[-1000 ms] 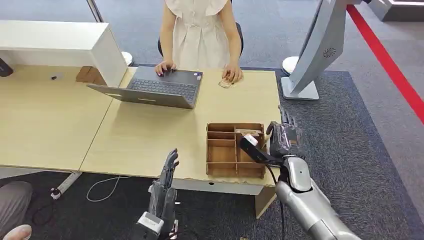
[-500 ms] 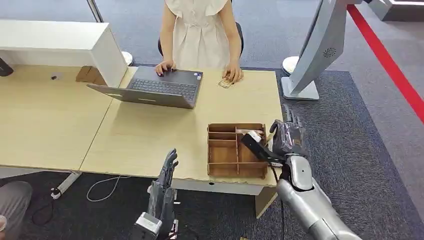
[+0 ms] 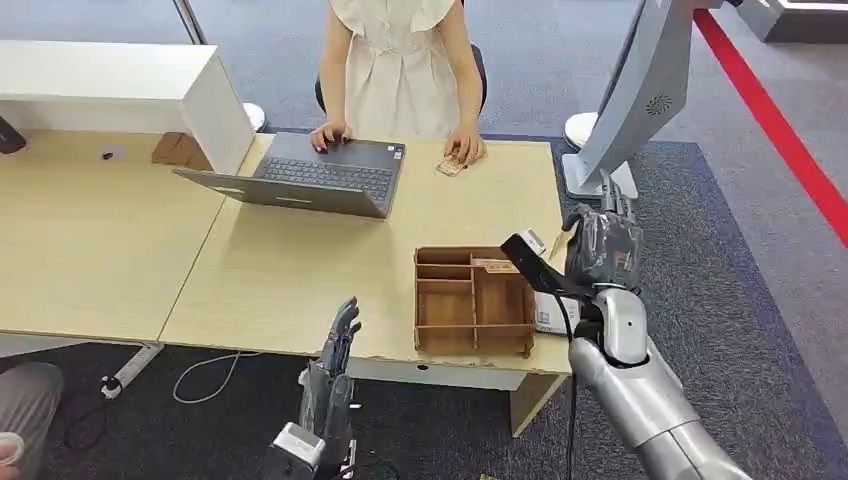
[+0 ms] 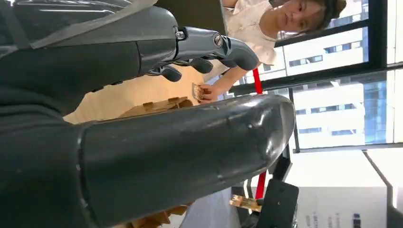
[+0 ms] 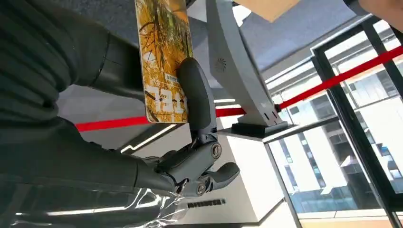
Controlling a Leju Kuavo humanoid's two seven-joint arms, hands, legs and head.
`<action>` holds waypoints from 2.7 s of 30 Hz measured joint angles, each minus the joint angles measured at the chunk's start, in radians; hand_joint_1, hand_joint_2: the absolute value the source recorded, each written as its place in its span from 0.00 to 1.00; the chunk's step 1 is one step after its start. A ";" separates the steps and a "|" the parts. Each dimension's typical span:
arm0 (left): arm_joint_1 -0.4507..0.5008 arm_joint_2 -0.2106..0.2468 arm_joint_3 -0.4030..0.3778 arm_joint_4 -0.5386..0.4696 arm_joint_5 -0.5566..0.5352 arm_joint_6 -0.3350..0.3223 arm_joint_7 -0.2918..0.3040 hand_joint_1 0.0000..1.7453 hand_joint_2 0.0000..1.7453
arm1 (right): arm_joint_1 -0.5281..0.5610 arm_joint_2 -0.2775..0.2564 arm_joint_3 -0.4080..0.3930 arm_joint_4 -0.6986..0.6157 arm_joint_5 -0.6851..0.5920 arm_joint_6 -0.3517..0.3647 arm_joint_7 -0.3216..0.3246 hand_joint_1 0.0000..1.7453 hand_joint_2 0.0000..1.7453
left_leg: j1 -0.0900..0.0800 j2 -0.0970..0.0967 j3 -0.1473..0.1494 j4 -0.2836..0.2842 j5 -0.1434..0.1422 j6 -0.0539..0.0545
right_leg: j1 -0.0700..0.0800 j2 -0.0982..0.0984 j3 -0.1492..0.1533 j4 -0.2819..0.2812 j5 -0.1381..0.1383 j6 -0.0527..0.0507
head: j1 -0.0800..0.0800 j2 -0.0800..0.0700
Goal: Pass the card to the sensor for recognition and then transmit it.
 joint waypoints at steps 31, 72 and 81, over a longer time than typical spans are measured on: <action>0.004 0.002 0.002 0.005 -0.027 0.000 0.004 0.00 0.00 | 0.008 -0.010 0.016 0.178 -0.015 0.003 -0.061 1.00 1.00 | 0.000 0.000 -0.001 0.000 0.000 0.000 | 0.000 0.000 0.000 0.000 0.000 0.000 | 0.000 0.000; 0.078 -0.006 0.085 -0.024 -0.101 0.000 0.028 0.00 0.00 | 0.026 0.062 -0.043 0.390 -0.077 -0.012 -0.155 1.00 1.00 | 0.000 0.000 0.001 0.000 0.000 0.000 | 0.000 0.000 0.002 0.000 0.000 0.000 | 0.000 0.000; 0.085 -0.007 0.092 -0.024 -0.101 0.000 0.032 0.00 0.00 | 0.027 0.067 -0.052 0.397 -0.076 -0.012 -0.155 1.00 1.00 | 0.000 0.000 0.002 0.000 0.000 0.000 | 0.000 0.000 0.002 0.000 0.000 0.000 | 0.000 0.000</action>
